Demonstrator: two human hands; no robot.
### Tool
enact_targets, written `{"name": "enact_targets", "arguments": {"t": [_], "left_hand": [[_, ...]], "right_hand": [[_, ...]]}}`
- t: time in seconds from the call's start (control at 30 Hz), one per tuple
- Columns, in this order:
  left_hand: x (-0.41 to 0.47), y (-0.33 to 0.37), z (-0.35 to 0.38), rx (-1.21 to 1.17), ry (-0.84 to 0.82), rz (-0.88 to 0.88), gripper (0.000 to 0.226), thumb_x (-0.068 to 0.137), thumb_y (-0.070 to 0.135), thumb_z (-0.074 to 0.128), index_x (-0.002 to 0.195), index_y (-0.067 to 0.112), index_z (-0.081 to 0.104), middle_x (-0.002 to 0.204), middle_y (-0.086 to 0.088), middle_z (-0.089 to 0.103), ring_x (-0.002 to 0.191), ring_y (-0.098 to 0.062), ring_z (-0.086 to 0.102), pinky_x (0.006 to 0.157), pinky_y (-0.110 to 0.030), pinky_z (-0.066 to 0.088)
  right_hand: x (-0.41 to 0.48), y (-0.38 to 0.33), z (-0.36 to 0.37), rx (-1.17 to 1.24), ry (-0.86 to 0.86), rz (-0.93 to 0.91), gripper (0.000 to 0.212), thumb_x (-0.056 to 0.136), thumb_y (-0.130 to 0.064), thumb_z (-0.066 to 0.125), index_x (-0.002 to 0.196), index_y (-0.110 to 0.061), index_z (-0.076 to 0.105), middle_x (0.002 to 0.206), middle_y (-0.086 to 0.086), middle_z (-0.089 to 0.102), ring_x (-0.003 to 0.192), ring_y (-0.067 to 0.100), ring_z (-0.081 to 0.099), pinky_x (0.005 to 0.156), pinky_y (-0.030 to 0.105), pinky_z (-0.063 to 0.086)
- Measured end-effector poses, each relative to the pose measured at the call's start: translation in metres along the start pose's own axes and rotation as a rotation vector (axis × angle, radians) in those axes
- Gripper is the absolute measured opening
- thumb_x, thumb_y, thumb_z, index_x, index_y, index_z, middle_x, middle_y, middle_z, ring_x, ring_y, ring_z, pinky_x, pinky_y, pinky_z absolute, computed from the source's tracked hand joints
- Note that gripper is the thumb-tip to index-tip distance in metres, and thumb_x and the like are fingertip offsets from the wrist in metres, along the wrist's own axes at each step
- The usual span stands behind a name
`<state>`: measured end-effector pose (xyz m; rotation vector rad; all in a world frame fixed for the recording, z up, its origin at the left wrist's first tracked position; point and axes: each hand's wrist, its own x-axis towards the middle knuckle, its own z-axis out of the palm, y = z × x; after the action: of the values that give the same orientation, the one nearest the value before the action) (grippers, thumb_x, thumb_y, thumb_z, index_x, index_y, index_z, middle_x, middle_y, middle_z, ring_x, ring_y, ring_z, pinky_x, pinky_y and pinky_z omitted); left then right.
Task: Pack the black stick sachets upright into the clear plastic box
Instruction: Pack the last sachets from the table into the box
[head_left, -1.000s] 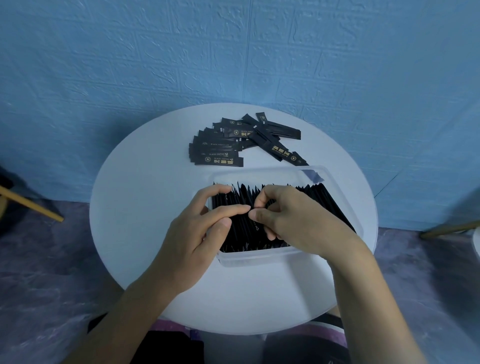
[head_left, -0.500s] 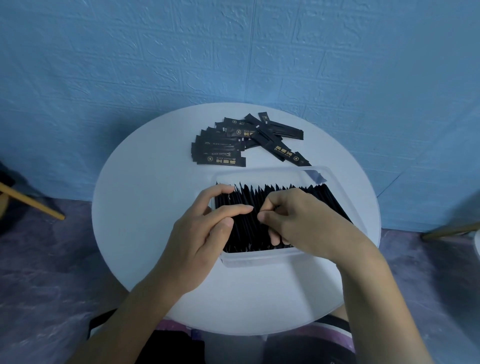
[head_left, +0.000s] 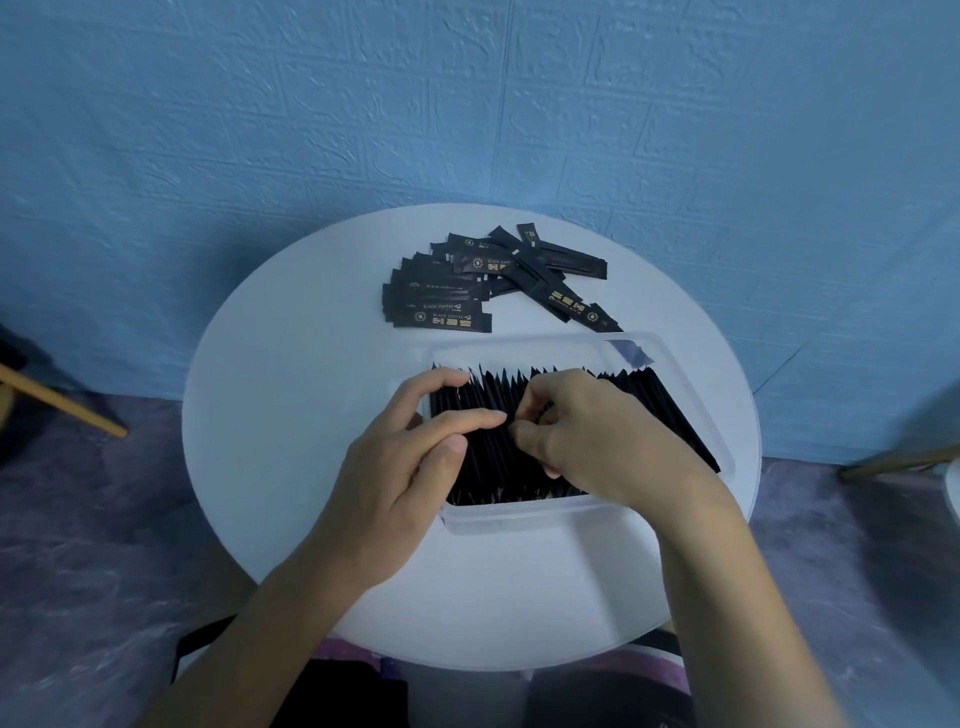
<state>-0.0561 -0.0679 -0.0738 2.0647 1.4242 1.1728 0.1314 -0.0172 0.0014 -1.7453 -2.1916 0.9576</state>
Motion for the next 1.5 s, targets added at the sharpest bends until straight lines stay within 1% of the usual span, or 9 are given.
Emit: {"name": "enact_targets", "arguments": {"t": [0.47, 0.7, 0.8, 0.93, 1.03, 1.13, 1.23, 1.37, 1.5], "left_hand": [[0.000, -0.002, 0.000, 0.003, 0.012, -0.008, 0.041, 0.102, 0.033, 0.035, 0.125, 0.035, 0.069, 0.143, 0.018, 0.045, 0.069, -0.014, 0.055, 0.067, -0.022, 0.043], [0.002, 0.001, -0.006, 0.041, -0.023, 0.022, 0.041, 0.103, 0.035, 0.036, 0.130, 0.039, 0.066, 0.142, 0.016, 0.045, 0.070, -0.008, 0.053, 0.070, -0.009, 0.037], [0.002, -0.001, -0.004, 0.035, -0.008, 0.022, 0.041, 0.102, 0.033, 0.036, 0.127, 0.038, 0.069, 0.141, 0.015, 0.046, 0.069, -0.009, 0.052, 0.069, -0.012, 0.038], [0.002, -0.004, 0.000, 0.010, 0.029, 0.024, 0.041, 0.100, 0.029, 0.037, 0.123, 0.035, 0.070, 0.141, 0.014, 0.047, 0.069, -0.012, 0.051, 0.069, -0.015, 0.039], [0.003, -0.006, 0.002, -0.009, 0.055, 0.035, 0.041, 0.101, 0.028, 0.037, 0.121, 0.032, 0.072, 0.141, 0.012, 0.049, 0.068, -0.011, 0.049, 0.069, -0.017, 0.039], [0.003, -0.006, 0.004, -0.006, 0.075, 0.040, 0.041, 0.100, 0.028, 0.037, 0.120, 0.032, 0.072, 0.140, 0.012, 0.050, 0.068, -0.010, 0.049, 0.068, -0.019, 0.041], [0.003, -0.007, 0.003, -0.014, 0.092, 0.049, 0.041, 0.100, 0.025, 0.038, 0.119, 0.030, 0.073, 0.139, 0.011, 0.051, 0.068, -0.010, 0.049, 0.068, -0.021, 0.042], [0.003, -0.007, 0.003, -0.009, 0.102, 0.052, 0.040, 0.100, 0.025, 0.038, 0.119, 0.029, 0.073, 0.139, 0.010, 0.051, 0.068, -0.009, 0.049, 0.070, -0.017, 0.041], [0.003, -0.007, 0.003, 0.011, 0.100, 0.051, 0.040, 0.100, 0.027, 0.037, 0.120, 0.032, 0.072, 0.140, 0.012, 0.050, 0.069, -0.010, 0.049, 0.072, -0.020, 0.041]], "right_hand": [[-0.002, 0.006, 0.001, 0.069, -0.022, -0.015, 0.012, 0.093, -0.028, 0.065, 0.082, -0.026, 0.061, 0.052, -0.008, 0.061, 0.047, 0.003, 0.056, 0.055, 0.020, 0.041], [-0.002, 0.008, -0.001, 0.041, -0.068, -0.030, 0.014, 0.094, -0.028, 0.064, 0.080, -0.026, 0.062, 0.050, -0.007, 0.060, 0.041, 0.001, 0.050, 0.049, 0.014, 0.035], [0.005, 0.011, -0.008, 0.089, -0.106, -0.039, 0.012, 0.092, -0.032, 0.068, 0.083, -0.025, 0.064, 0.051, -0.005, 0.061, 0.041, 0.003, 0.048, 0.052, 0.021, 0.038], [0.027, 0.018, -0.041, 0.125, 0.021, -0.104, 0.014, 0.092, -0.031, 0.069, 0.083, -0.021, 0.067, 0.052, -0.003, 0.062, 0.040, 0.005, 0.041, 0.043, 0.014, 0.031], [0.060, 0.027, -0.069, 0.110, 0.186, -0.122, 0.014, 0.089, -0.028, 0.070, 0.078, -0.019, 0.067, 0.054, -0.006, 0.063, 0.046, 0.008, 0.049, 0.047, 0.018, 0.038], [0.105, 0.051, -0.092, 0.040, 0.299, -0.017, 0.013, 0.085, -0.028, 0.070, 0.078, -0.018, 0.069, 0.066, 0.000, 0.071, 0.058, 0.015, 0.061, 0.060, 0.028, 0.051], [0.139, 0.079, -0.096, -0.085, 0.205, 0.193, 0.036, 0.089, -0.040, 0.069, 0.091, -0.004, 0.071, 0.076, 0.010, 0.073, 0.069, 0.026, 0.071, 0.075, 0.038, 0.060], [0.154, 0.089, -0.086, -0.295, 0.182, 0.294, 0.053, 0.088, -0.058, 0.062, 0.073, -0.007, 0.059, 0.058, 0.008, 0.059, 0.055, 0.024, 0.056, 0.056, 0.027, 0.036], [0.157, 0.082, -0.088, -0.283, 0.114, 0.306, 0.046, 0.084, -0.046, 0.073, 0.069, -0.009, 0.050, 0.061, 0.007, 0.053, 0.053, 0.022, 0.048, 0.053, 0.027, 0.033]]}}
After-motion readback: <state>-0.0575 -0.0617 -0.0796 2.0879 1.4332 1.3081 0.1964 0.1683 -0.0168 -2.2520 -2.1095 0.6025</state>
